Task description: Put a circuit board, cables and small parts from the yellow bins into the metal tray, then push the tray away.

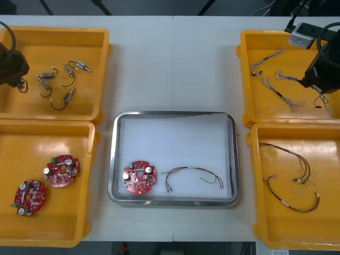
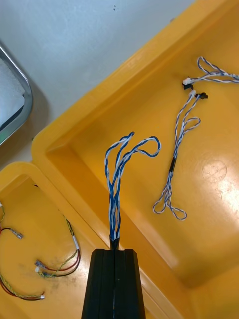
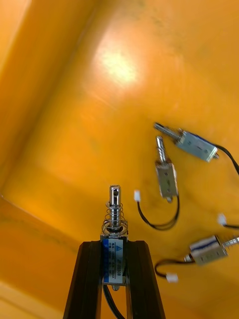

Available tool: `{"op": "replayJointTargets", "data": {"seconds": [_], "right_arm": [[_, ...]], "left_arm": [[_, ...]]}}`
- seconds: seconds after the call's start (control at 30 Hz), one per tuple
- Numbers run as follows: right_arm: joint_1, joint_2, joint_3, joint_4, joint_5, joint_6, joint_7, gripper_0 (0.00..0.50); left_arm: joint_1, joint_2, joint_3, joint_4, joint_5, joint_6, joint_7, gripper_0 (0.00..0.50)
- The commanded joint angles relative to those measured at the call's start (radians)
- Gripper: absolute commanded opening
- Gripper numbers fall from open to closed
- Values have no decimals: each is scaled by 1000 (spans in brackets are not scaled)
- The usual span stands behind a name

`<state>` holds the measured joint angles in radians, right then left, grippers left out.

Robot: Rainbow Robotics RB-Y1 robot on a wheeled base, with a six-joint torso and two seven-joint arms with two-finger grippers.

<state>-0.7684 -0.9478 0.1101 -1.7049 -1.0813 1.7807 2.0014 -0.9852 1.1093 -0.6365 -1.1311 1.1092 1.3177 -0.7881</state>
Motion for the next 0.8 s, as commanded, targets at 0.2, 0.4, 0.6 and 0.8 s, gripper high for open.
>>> {"op": "replayJointTargets", "data": {"seconds": [0.2, 0.4, 0.6, 0.8], "right_arm": [[12, 26, -32, -39, -3, -44, -23, 0], [11, 40, -12, -58, 6, -66, -21, 0], [12, 40, 2, -71, 12, -69, -12, 0], [12, 40, 16, -71, 31, -69, -12, 0]], "left_arm": [[-56, 95, 37, -197, 64, 109, -30, 0], [-52, 83, 46, -329, 73, 155, 67, 0], [6, 63, 90, -487, 64, 163, 227, 0], [99, 20, 173, -684, 14, 202, 411, 0]]}}
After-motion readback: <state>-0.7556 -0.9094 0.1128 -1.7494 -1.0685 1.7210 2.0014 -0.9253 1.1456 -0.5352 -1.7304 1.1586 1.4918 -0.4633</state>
